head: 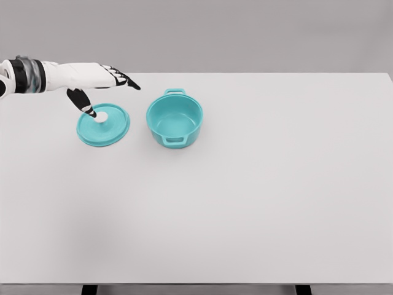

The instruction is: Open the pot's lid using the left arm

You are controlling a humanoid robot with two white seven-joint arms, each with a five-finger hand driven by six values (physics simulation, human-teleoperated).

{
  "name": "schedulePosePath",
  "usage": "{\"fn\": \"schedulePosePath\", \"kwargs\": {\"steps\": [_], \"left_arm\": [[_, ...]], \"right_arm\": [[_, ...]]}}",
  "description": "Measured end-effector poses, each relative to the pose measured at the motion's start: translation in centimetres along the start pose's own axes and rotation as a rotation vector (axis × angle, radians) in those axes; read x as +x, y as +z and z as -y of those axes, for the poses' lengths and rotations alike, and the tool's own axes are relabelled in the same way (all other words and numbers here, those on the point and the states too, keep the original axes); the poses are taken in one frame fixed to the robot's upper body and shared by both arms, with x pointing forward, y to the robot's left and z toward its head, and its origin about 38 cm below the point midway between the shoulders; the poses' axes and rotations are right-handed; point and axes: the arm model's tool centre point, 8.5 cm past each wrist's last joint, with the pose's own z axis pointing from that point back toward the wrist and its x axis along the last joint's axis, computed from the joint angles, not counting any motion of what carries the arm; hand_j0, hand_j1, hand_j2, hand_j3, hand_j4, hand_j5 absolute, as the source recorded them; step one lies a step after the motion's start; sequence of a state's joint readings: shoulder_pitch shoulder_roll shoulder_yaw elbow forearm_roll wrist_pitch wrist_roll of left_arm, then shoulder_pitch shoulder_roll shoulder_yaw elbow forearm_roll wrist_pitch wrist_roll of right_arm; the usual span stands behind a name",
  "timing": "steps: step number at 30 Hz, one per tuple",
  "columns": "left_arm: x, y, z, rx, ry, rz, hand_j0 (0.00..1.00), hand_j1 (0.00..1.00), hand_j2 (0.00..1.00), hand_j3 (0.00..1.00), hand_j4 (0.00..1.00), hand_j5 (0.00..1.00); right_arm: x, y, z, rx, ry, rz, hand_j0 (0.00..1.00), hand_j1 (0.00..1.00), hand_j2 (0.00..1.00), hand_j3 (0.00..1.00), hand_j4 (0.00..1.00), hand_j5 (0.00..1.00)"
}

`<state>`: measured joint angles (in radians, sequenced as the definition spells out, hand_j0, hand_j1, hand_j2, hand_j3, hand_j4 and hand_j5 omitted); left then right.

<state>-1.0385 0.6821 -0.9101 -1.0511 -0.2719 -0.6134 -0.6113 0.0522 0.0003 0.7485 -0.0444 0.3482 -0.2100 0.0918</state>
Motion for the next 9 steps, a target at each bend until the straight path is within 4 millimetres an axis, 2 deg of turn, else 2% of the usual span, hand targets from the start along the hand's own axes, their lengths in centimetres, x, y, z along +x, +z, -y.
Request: {"fn": "schedulePosePath", "kwargs": {"steps": [9], "left_arm": [[-0.09,0.03,0.11,0.0,0.005,-0.001,1.0,1.0,1.0,1.0,1.0,1.0]], "right_arm": [[0.0,0.0,0.0,0.0,0.0,0.0,1.0,1.0,1.0,1.0,1.0,1.0]]}}
